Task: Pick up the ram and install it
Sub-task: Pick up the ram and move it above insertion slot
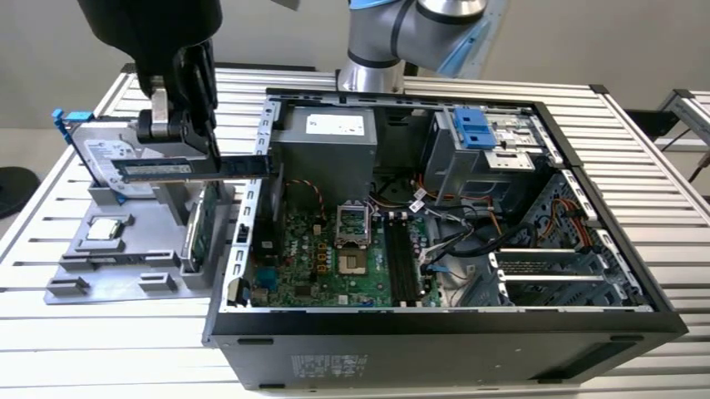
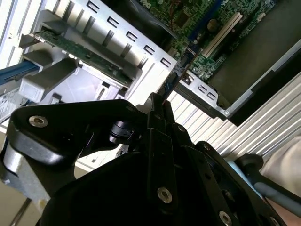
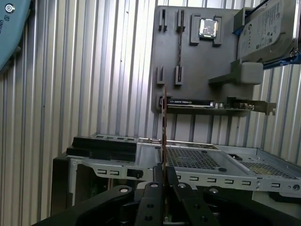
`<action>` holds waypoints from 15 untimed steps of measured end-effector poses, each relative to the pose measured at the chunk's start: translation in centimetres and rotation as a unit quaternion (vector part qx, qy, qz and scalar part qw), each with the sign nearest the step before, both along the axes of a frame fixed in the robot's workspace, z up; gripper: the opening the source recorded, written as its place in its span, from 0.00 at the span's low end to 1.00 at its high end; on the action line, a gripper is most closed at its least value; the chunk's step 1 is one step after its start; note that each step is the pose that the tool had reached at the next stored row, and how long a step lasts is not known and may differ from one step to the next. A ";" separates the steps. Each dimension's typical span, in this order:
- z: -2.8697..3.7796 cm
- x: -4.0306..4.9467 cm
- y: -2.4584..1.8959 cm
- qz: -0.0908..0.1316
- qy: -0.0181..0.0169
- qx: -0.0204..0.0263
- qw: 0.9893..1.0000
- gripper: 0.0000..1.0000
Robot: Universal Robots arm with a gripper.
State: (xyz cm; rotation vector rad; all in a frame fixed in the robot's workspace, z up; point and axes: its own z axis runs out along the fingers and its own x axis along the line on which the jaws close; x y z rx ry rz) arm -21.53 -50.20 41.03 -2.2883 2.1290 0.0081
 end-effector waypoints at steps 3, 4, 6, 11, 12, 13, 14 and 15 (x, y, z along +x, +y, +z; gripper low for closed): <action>0.00 0.25 0.00 0.000 0.000 0.000 1.000 0.00; 0.00 0.34 0.00 0.000 0.000 0.000 1.000 0.00; 0.00 0.51 0.00 0.000 0.000 0.000 1.000 0.00; 0.01 0.95 0.00 0.000 0.000 0.000 1.000 0.00; 0.00 1.04 0.00 0.000 0.000 0.000 1.000 0.00; 0.00 1.12 0.00 0.000 0.000 0.000 1.000 0.00; 0.00 1.21 0.00 0.000 0.000 0.000 1.000 0.00; 0.00 1.30 0.00 0.000 0.000 0.000 1.000 0.00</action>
